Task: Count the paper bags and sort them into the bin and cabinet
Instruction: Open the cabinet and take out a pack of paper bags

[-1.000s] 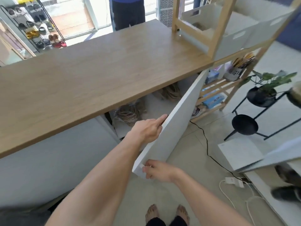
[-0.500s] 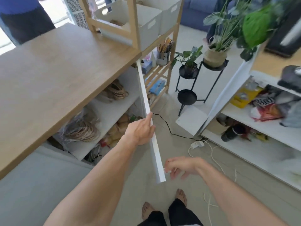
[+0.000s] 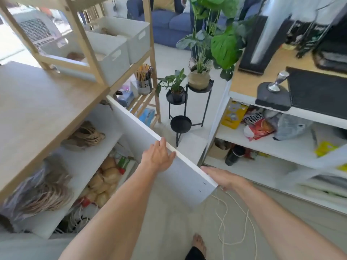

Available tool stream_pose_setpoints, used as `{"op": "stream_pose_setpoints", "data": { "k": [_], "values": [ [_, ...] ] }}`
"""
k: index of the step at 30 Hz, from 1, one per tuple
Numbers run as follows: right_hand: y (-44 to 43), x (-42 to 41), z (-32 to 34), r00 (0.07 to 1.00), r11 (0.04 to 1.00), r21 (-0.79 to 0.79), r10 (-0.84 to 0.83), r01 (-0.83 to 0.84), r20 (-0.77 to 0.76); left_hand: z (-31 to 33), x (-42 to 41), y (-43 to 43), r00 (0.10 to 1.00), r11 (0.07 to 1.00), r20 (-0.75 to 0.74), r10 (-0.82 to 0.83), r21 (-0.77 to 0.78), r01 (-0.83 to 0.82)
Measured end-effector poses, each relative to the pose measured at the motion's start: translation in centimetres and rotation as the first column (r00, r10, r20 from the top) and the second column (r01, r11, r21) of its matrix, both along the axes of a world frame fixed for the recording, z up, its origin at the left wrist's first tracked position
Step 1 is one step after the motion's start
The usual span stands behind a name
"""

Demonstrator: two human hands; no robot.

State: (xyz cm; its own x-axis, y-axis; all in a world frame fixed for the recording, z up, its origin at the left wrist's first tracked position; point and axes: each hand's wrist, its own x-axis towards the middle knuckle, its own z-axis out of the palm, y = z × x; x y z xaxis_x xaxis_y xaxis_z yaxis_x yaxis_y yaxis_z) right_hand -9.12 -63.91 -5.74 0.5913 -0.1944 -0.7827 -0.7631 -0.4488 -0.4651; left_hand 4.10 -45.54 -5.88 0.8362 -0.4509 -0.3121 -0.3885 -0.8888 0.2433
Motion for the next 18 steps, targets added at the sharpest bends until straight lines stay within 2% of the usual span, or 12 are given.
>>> {"op": "stream_pose_setpoints", "data": {
  "k": [2,5,8,13,18],
  "values": [
    [-1.6,-0.1,0.5,0.998,0.999,-0.028,-0.016,0.018,0.059,0.1,0.6,-1.7,0.998,0.999,0.045,0.034,-0.004,-0.034],
    [-3.5,0.2,0.6,0.972,0.982,-0.182,-0.004,0.048,0.235,0.0,1.2,-3.8,0.995,0.999,0.088,0.053,-0.010,-0.052],
    [-4.6,1.2,0.0,0.926,0.921,-0.389,0.135,0.015,0.354,-0.2,1.9,-5.4,0.991,0.999,0.125,0.049,0.003,-0.050],
    [-6.6,2.2,-1.3,0.838,0.708,-0.706,0.398,-0.022,0.374,-0.5,3.7,-7.8,0.989,0.998,0.150,0.014,0.052,-0.022],
    [-7.2,3.4,-2.2,0.857,0.692,-0.721,0.385,-0.024,0.341,-0.8,5.1,-9.4,0.993,0.998,0.117,-0.017,0.065,0.010]
  ]
}}
